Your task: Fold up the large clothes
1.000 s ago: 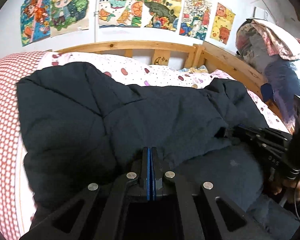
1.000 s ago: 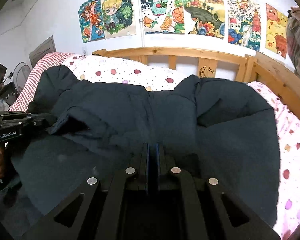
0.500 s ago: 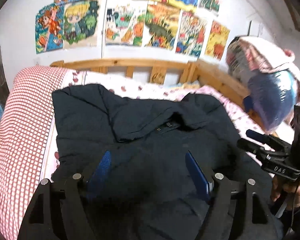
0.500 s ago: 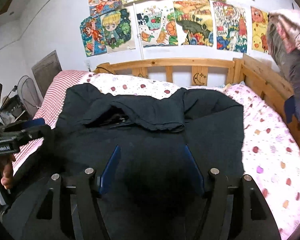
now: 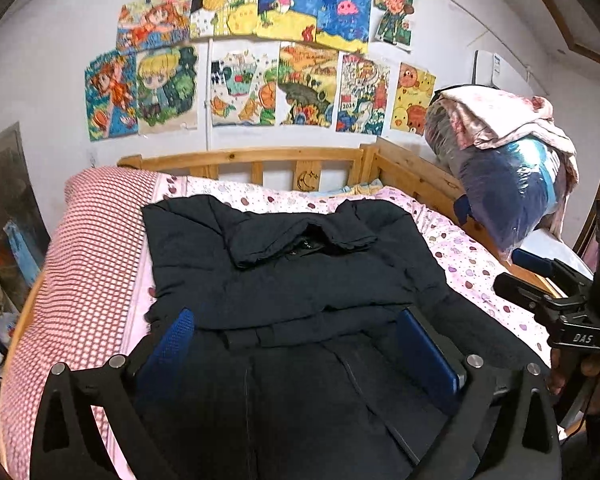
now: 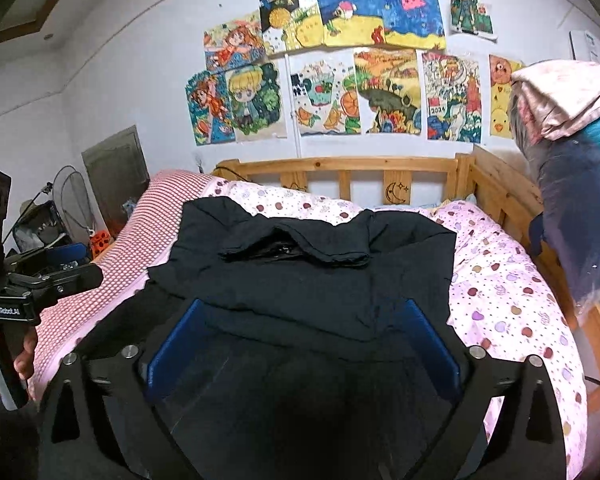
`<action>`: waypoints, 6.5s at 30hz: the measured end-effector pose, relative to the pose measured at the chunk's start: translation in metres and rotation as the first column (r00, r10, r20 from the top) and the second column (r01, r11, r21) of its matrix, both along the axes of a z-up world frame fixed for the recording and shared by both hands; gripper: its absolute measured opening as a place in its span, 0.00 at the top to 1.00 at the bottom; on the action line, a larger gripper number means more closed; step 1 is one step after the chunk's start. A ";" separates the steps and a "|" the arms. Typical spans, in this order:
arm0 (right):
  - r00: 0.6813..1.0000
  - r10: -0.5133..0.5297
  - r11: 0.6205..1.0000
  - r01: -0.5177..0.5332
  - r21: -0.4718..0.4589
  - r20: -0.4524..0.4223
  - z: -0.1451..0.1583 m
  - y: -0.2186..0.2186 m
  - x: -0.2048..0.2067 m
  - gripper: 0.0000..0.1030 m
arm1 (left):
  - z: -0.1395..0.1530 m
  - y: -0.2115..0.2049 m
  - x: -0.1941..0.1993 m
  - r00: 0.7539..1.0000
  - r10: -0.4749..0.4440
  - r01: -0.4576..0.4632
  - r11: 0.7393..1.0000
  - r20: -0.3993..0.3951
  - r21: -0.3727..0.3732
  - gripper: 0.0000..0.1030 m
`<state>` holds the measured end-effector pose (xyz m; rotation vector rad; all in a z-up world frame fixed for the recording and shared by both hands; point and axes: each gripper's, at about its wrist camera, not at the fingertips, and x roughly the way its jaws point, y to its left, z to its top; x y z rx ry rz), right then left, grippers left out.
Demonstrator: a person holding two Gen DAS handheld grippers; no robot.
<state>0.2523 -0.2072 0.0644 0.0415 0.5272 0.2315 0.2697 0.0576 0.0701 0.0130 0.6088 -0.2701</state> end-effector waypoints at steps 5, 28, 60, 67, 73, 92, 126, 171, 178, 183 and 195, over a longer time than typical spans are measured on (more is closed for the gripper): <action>1.000 0.018 1.000 -0.018 -0.005 0.016 0.008 -0.006 -0.039 0.04 | 0.006 -0.001 -0.034 1.000 -0.014 0.013 0.999 0.019 0.029 0.00; 0.997 0.019 0.998 -0.023 -0.066 -0.071 -0.052 -0.042 -0.167 0.04 | -0.036 -0.004 -0.174 0.983 -0.165 0.158 0.983 0.075 0.097 0.00; 0.978 0.067 0.953 -0.120 -0.276 -0.196 -0.104 -0.004 -0.191 0.04 | -0.144 0.010 -0.210 0.993 -0.110 0.117 0.980 -0.050 0.160 0.00; 0.979 -0.037 0.947 -0.031 -0.319 -0.203 -0.108 -0.015 -0.184 0.04 | -0.156 0.010 -0.208 0.994 -0.090 0.100 0.978 -0.059 0.181 0.00; 0.972 -0.102 0.960 0.042 -0.276 -0.210 -0.107 -0.034 -0.177 0.04 | -0.162 0.003 -0.209 0.999 -0.050 0.051 0.972 -0.011 0.230 0.00; 0.992 -0.123 0.932 0.122 -0.342 0.019 -0.094 -0.020 -0.194 0.04 | -0.171 -0.010 -0.231 0.973 0.113 -0.162 0.955 0.201 0.247 0.00; 0.988 -0.154 0.954 0.153 -0.256 0.015 -0.099 -0.023 -0.191 0.04 | -0.149 -0.005 -0.219 0.938 0.164 -0.255 0.924 0.307 0.286 0.13; 0.992 -0.082 0.978 0.098 -0.182 0.092 -0.073 0.000 -0.261 0.95 | -0.083 0.039 -0.249 0.945 0.094 -0.162 0.966 0.312 0.200 0.87; 0.996 -0.060 0.989 0.068 -0.129 0.066 -0.051 -0.011 -0.248 0.95 | -0.064 0.053 -0.233 0.973 0.084 -0.109 0.988 0.217 0.106 0.87; 0.999 -0.032 0.997 0.034 -0.064 0.035 -0.024 -0.027 -0.219 0.95 | -0.043 0.058 -0.212 0.981 0.063 -0.074 0.996 0.183 0.053 0.87; 1.000 -0.024 0.994 0.023 -0.105 -0.005 0.039 -0.022 -0.112 0.95 | 0.027 0.059 -0.121 0.987 0.000 -0.010 0.998 0.164 0.058 0.87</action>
